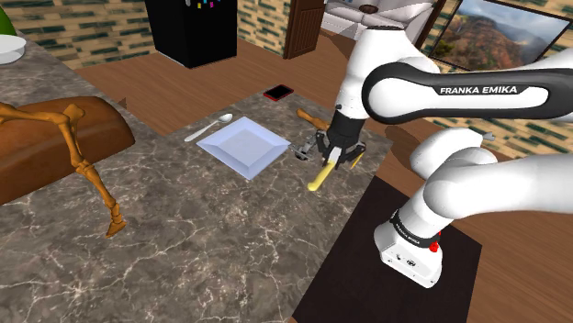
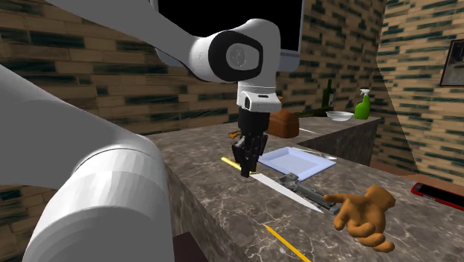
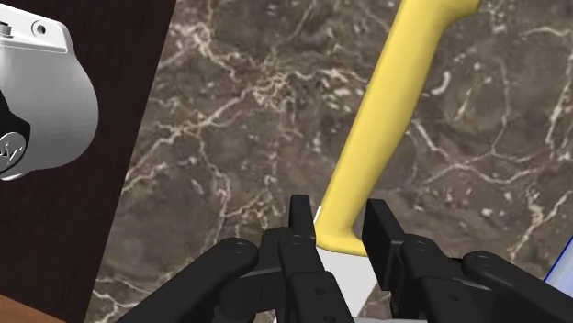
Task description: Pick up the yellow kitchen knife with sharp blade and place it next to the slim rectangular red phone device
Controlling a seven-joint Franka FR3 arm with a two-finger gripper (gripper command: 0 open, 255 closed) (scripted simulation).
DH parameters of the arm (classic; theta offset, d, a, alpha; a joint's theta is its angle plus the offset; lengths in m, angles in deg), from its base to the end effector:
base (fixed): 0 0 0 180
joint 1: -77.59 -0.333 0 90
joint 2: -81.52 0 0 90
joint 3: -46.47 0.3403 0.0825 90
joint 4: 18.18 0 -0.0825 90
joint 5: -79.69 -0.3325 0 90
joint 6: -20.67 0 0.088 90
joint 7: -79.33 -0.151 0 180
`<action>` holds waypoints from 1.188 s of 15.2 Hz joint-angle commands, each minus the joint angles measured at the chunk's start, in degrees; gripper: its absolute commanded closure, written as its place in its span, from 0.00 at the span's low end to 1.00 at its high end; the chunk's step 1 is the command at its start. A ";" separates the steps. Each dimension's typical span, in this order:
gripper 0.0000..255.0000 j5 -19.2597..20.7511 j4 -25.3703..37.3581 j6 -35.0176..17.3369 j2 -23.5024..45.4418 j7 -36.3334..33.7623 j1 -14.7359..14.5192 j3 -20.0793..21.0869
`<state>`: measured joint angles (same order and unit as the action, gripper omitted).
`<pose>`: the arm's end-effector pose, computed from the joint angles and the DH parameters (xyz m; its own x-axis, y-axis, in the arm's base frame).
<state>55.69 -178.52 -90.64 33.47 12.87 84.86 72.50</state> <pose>0.2177 0.1116 0.3969 0.4112 -0.9093 -0.0632 -0.9104 -0.4132 0.0217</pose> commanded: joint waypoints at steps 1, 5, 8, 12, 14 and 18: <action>1.00 0.57 1.14 1.85 -0.69 -0.14 0.15 -0.61; 1.00 2.04 5.45 0.72 4.58 0.26 2.55 -0.38; 1.00 3.97 10.74 -2.37 12.75 0.39 5.73 0.79; 1.00 7.43 18.47 -5.10 23.10 -0.57 9.53 2.51; 1.00 9.58 22.62 -5.93 28.15 -1.51 11.17 3.38; 1.00 14.69 31.56 -6.50 38.20 -4.17 13.65 4.89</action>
<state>68.68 -149.76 -96.78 68.32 9.78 97.85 76.76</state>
